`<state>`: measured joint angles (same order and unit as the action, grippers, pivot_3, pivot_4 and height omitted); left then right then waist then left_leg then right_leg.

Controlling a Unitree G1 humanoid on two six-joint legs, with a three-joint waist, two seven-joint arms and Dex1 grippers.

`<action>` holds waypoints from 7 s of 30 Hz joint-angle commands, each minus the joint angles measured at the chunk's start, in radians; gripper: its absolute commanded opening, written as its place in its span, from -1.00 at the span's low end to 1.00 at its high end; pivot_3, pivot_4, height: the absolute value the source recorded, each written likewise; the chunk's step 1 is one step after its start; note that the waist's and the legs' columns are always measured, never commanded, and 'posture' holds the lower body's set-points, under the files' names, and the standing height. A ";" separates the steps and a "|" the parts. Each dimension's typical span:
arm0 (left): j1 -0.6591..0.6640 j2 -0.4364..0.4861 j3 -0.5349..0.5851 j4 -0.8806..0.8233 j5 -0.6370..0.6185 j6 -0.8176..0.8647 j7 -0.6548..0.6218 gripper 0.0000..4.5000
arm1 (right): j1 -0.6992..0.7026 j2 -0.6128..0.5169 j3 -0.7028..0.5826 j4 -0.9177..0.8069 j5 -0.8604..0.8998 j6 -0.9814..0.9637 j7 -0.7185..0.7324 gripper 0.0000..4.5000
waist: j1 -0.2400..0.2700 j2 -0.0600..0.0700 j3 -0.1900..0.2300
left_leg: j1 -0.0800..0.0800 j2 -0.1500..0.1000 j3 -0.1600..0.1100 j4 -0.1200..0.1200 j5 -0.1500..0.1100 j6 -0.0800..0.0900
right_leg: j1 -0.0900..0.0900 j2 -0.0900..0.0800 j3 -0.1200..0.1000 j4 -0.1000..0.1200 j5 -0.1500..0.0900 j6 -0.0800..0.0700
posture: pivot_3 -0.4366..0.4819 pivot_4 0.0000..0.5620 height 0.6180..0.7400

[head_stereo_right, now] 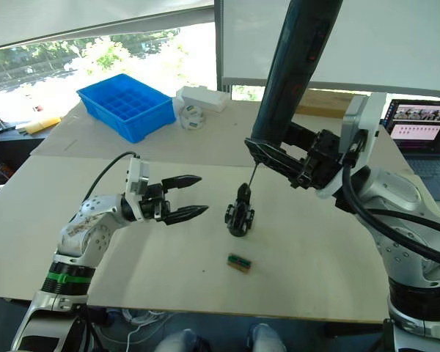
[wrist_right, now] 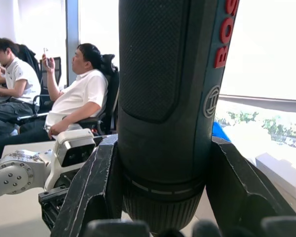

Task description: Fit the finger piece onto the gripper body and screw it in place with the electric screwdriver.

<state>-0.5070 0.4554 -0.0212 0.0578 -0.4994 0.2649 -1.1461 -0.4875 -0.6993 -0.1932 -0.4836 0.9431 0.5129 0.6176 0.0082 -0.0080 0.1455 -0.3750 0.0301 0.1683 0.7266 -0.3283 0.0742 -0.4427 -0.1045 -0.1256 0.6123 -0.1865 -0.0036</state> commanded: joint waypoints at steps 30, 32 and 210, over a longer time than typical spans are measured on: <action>0.096 0.010 -0.041 0.067 0.083 -0.145 -0.092 1.00 | -0.056 0.182 0.144 0.075 -0.237 -0.030 0.124 -0.15 | -0.020 0.004 0.003 | 0.000 0.000 0.002 -0.001 0.001 -0.001 | -0.002 0.000 0.001 0.002 0.000 0.000 | -0.05 -0.47 1.00; 0.097 0.007 -0.043 0.065 0.084 -0.144 -0.091 1.00 | -0.048 0.180 0.142 0.071 -0.236 -0.029 0.129 -0.15 | -0.020 0.004 0.003 | 0.000 0.000 0.002 -0.001 0.001 -0.001 | -0.002 0.000 0.001 0.002 0.000 0.000 | -0.05 -0.47 1.00; -0.127 -0.279 -0.194 0.632 0.378 -0.395 0.020 0.05 | 0.034 0.200 0.226 0.034 -0.335 0.082 0.067 -0.15 | -0.021 0.004 0.003 | 0.004 0.000 0.001 0.000 0.001 -0.001 | 0.001 0.000 0.001 0.003 0.000 -0.001 | -0.05 -0.47 1.00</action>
<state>-0.6544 0.1814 -0.2137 0.6799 -0.1218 -0.1307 -1.1173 -0.4642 -0.4889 0.0258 -0.4410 0.6208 0.5795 0.6912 -0.0124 -0.0038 0.1484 -0.3713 0.0299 0.1694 0.7261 -0.3275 0.0730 -0.4416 -0.1048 -0.1247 0.6154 -0.1864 -0.0041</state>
